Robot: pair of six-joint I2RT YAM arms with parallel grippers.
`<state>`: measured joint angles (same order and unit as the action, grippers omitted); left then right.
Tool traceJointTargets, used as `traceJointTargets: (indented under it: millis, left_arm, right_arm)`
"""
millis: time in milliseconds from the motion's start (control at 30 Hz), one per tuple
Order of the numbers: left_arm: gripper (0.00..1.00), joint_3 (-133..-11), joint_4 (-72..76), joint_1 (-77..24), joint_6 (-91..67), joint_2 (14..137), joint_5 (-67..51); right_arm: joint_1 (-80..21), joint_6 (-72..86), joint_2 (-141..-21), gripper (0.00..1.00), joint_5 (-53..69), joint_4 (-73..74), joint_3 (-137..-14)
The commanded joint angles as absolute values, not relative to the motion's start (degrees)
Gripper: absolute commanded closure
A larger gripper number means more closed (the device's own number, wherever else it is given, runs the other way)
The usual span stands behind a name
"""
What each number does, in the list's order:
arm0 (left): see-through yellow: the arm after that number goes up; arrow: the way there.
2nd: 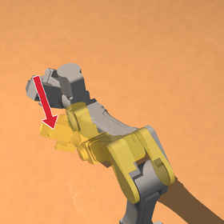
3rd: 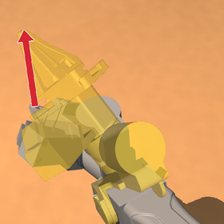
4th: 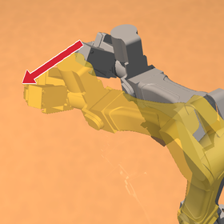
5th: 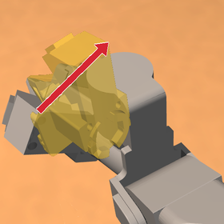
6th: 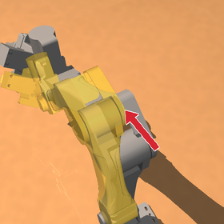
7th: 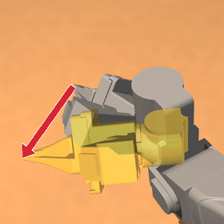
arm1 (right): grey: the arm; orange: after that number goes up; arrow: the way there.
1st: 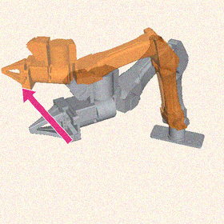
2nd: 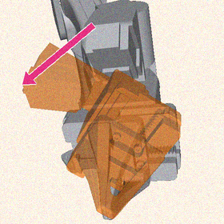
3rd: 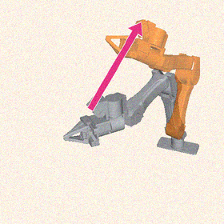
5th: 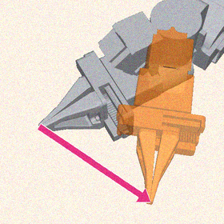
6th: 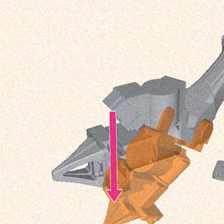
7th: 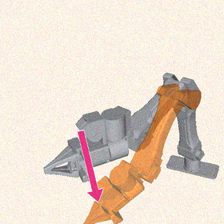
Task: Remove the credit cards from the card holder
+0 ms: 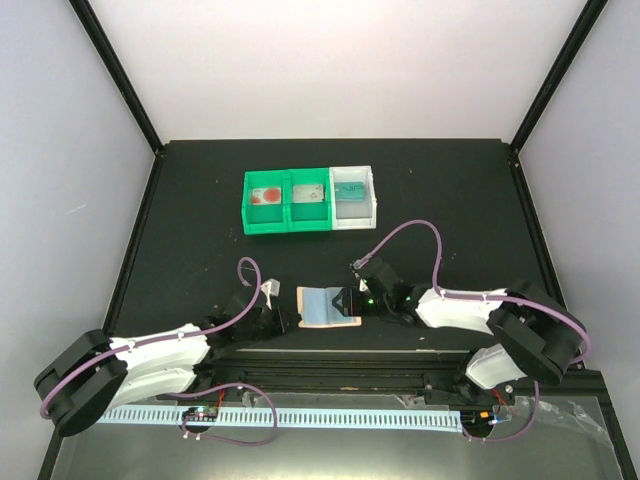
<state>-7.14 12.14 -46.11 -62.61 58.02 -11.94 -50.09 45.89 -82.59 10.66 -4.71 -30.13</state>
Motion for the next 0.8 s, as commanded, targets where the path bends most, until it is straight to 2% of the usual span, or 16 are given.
traceJointTargets:
  millis: [0, 767]
  left_arm:
    - [0.98, -7.12, 13.51, -46.50, -62.40, 58.09, -11.02]
    - [0.99, -7.21, 14.09, -46.67, -62.64, 58.46, -11.16]
  right_arm:
    - [-50.01, 46.60, -83.58, 0.48, 11.67, -6.51, -29.88]
    - [-50.01, 48.08, -83.95, 0.48, 20.00, -16.71, -28.65]
